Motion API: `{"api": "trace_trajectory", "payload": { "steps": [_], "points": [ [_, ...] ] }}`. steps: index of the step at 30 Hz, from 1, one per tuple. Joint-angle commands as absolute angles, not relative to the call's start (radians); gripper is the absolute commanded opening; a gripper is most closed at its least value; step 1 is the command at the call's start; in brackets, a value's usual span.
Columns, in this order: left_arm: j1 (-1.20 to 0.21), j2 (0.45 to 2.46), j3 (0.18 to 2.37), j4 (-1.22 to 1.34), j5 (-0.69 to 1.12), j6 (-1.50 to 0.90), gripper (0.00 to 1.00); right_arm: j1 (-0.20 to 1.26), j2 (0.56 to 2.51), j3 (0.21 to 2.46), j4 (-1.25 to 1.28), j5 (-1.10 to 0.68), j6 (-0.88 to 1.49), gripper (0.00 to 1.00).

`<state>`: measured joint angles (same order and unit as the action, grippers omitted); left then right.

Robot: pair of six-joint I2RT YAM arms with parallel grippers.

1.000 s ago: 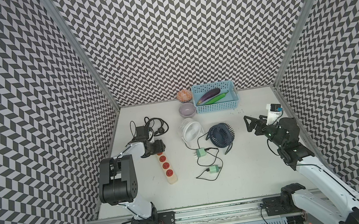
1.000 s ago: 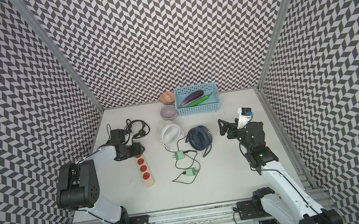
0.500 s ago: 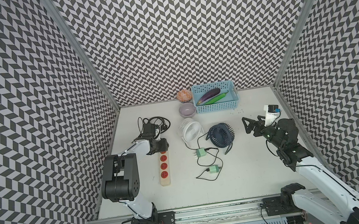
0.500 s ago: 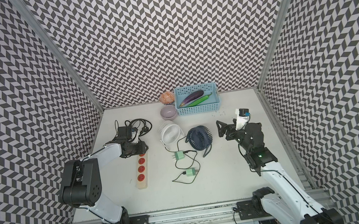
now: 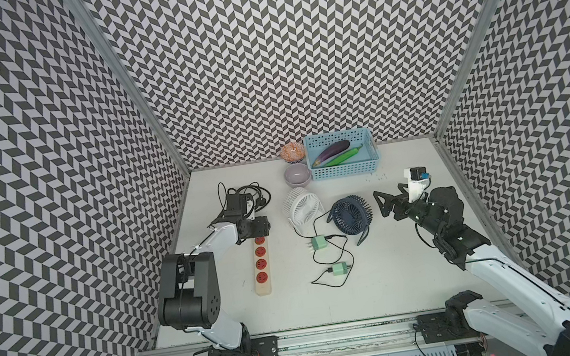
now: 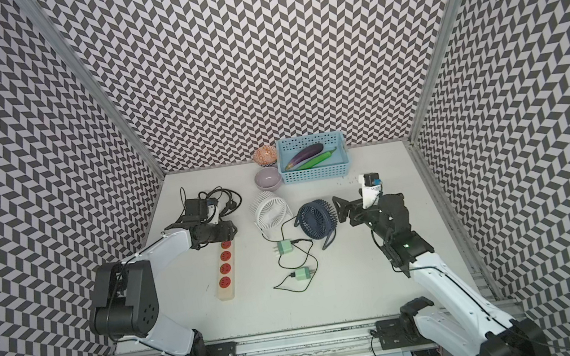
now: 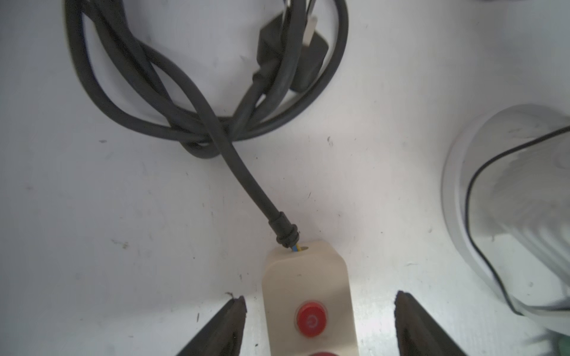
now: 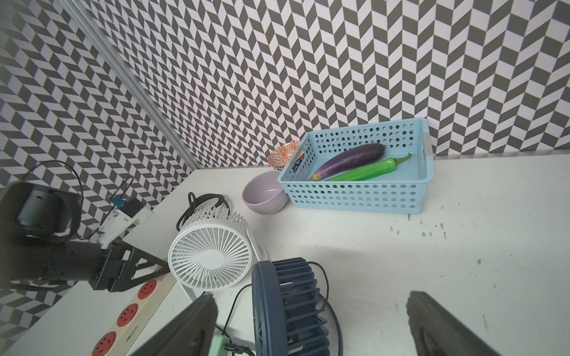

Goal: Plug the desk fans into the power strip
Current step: Adjust the socket at the center of the board, then pick up the plug from the center of the board.

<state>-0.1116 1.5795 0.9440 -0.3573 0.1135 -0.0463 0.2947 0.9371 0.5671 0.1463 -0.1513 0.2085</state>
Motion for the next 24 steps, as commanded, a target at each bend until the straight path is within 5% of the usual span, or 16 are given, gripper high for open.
{"api": "trace_trajectory", "payload": {
  "steps": [1, 10, 24],
  "points": [
    [-0.118, 1.492, 0.923, -0.326, 0.105, -0.020, 0.83, 0.314, 0.962, 0.617, 0.157, -0.169, 0.170, 1.00],
    [-0.101, 1.329, 0.843, -0.275, 0.100, 0.057, 1.00, 0.409, 1.075, 0.733, 0.099, -0.239, 0.079, 1.00],
    [-0.014, 1.265, 0.823, -0.250, 0.139, 0.061, 1.00, 0.583, 1.246, 0.900, 0.006, -0.299, -0.199, 1.00]
  ]
}}
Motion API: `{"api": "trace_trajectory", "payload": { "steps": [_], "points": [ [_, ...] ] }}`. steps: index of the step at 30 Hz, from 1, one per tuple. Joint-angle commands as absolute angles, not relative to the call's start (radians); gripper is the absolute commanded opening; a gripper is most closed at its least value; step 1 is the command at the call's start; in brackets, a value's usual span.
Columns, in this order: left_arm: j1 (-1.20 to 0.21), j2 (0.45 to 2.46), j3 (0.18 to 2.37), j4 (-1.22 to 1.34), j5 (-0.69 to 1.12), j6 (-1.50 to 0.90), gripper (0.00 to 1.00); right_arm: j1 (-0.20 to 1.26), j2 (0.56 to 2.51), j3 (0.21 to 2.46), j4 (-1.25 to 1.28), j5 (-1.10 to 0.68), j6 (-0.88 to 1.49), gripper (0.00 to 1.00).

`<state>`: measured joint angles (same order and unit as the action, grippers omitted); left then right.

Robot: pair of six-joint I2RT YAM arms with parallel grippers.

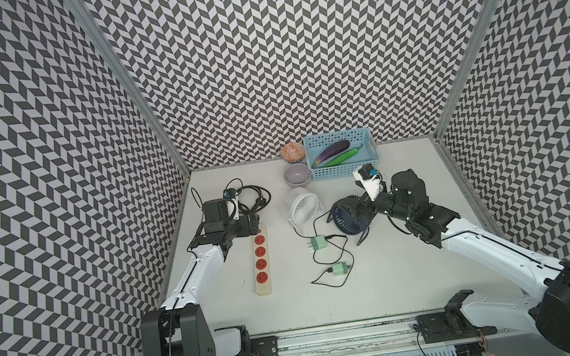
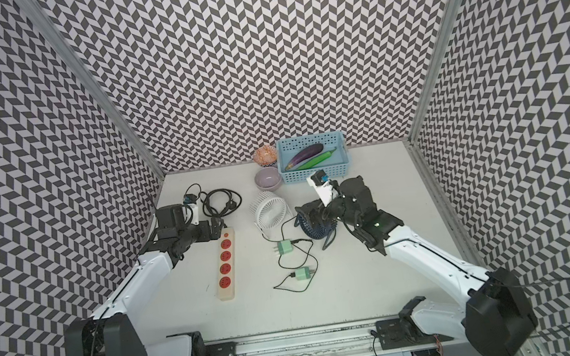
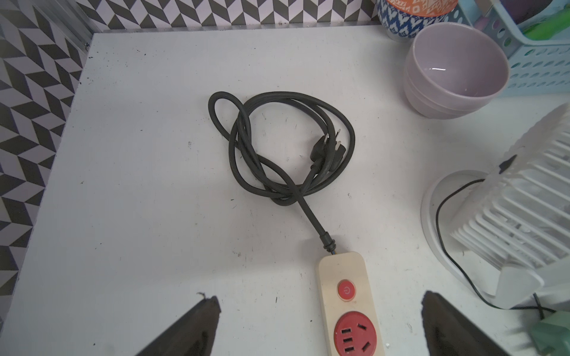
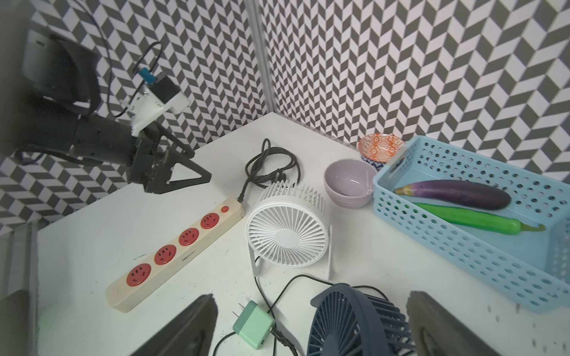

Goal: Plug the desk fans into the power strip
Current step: Pick up the plug from the center of the board.

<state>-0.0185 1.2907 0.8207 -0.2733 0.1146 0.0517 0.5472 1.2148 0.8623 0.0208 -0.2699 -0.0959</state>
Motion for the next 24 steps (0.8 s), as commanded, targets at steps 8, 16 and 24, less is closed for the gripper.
{"api": "trace_trajectory", "payload": {
  "steps": [8, 16, 24],
  "points": [
    [-0.011, 1.261, 0.821, -0.242, 0.142, 0.068, 1.00, 0.671, 1.372, 0.935, -0.018, -0.423, -0.344, 1.00],
    [-0.009, 1.244, 0.812, -0.238, 0.145, 0.070, 1.00, 0.773, 1.520, 1.033, -0.164, -0.331, -0.612, 1.00],
    [-0.009, 1.235, 0.806, -0.234, 0.147, 0.071, 1.00, 0.838, 1.708, 1.157, -0.334, -0.269, -0.788, 0.95]
  ]
}}
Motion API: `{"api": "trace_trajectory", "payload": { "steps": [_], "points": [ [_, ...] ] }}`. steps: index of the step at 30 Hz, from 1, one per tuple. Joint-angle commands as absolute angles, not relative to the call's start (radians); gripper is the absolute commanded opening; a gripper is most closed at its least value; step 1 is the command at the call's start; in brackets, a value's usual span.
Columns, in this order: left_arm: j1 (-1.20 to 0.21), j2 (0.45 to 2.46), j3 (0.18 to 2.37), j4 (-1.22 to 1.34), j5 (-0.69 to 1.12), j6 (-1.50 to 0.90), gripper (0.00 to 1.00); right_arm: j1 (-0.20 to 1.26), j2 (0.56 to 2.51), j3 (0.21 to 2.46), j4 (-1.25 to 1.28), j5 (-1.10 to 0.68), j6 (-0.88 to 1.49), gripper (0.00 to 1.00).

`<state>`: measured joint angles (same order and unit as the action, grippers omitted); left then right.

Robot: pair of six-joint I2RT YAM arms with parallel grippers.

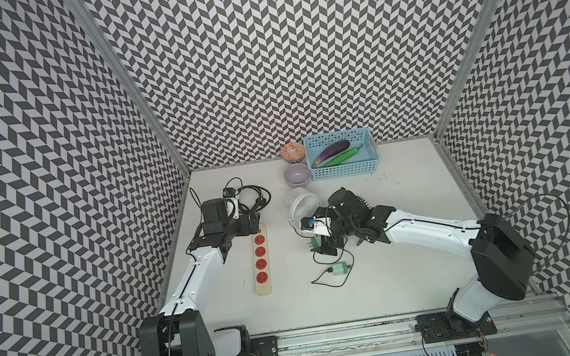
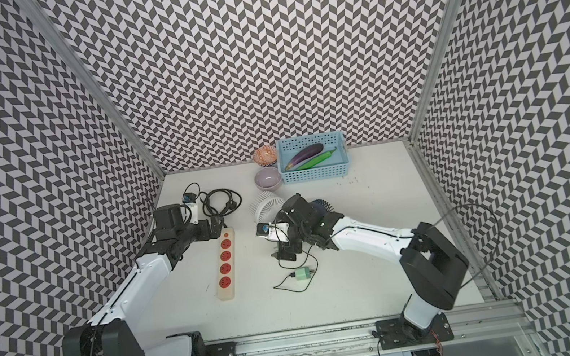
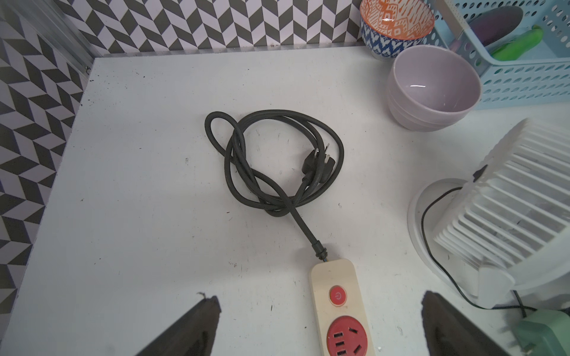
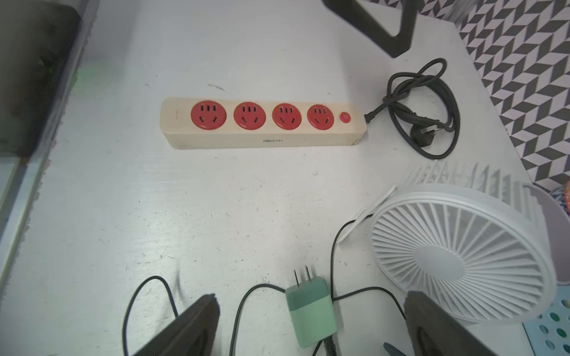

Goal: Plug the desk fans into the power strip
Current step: Pick up the plug from the center of the board.

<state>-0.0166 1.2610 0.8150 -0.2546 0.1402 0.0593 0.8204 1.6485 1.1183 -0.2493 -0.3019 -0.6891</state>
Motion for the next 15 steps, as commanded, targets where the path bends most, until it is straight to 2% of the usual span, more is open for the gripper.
{"api": "trace_trajectory", "payload": {
  "steps": [1, 15],
  "points": [
    [-0.011, 1.235, 0.802, -0.226, 0.148, 0.071, 1.00, 0.839, 1.730, 1.168, -0.342, -0.262, -0.791, 0.93],
    [-0.023, 1.219, 0.798, -0.226, 0.155, 0.069, 1.00, 0.848, 1.904, 1.293, -0.381, -0.151, -0.779, 0.84]
  ]
}}
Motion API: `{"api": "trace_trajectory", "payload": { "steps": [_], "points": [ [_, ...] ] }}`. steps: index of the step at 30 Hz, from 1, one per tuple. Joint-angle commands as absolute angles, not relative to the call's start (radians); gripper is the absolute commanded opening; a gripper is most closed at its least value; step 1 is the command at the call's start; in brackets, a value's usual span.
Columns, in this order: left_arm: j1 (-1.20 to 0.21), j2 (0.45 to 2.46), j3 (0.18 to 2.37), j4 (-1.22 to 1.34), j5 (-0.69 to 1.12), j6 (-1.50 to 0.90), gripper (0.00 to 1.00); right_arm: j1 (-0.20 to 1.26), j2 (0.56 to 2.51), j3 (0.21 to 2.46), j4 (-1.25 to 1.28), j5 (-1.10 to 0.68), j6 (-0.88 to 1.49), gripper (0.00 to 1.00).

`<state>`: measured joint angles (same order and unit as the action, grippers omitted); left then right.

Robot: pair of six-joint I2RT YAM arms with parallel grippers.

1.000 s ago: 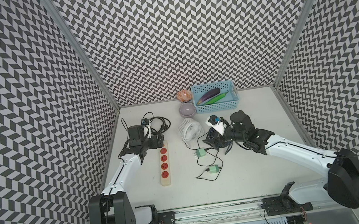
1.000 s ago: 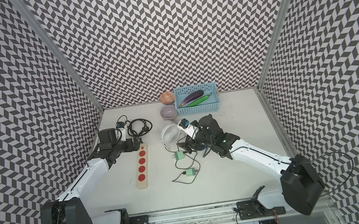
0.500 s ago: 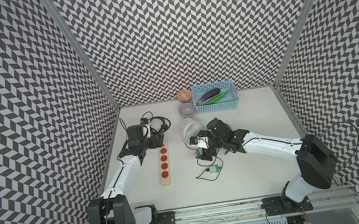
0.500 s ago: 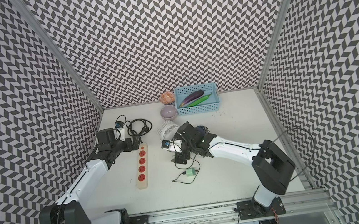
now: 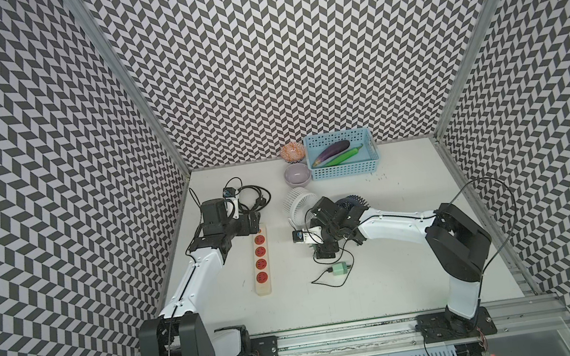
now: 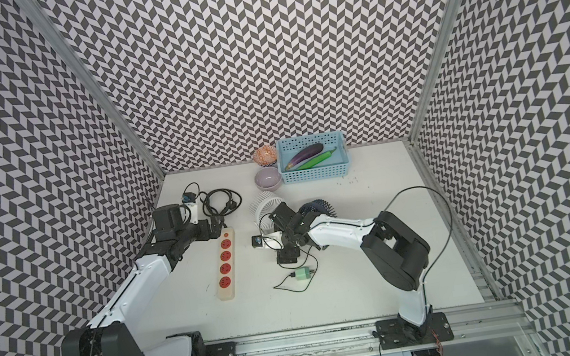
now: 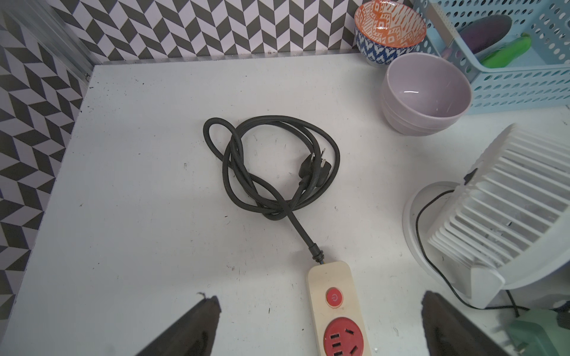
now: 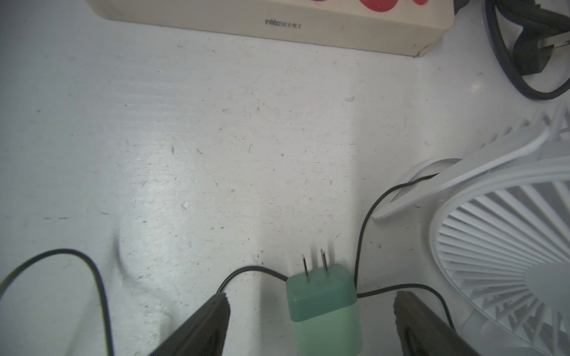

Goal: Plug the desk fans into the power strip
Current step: Pick up the plug from the center of the board.

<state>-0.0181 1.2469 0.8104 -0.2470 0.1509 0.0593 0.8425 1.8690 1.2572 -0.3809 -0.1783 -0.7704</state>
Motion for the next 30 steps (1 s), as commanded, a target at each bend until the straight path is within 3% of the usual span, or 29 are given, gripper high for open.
{"api": "trace_trajectory", "payload": {
  "steps": [1, 26, 30],
  "points": [
    [-0.024, 1.218, 0.793, -0.219, 0.154, 0.069, 1.00, 0.848, 1.920, 1.304, -0.391, -0.146, -0.782, 0.82],
    [-0.037, 1.205, 0.787, -0.222, 0.157, 0.082, 1.00, 0.827, 1.980, 1.318, -0.401, -0.144, -0.781, 0.64],
    [-0.037, 1.210, 0.776, -0.212, 0.135, 0.089, 1.00, 0.823, 1.984, 1.325, -0.400, -0.148, -0.780, 0.54]
  ]
}}
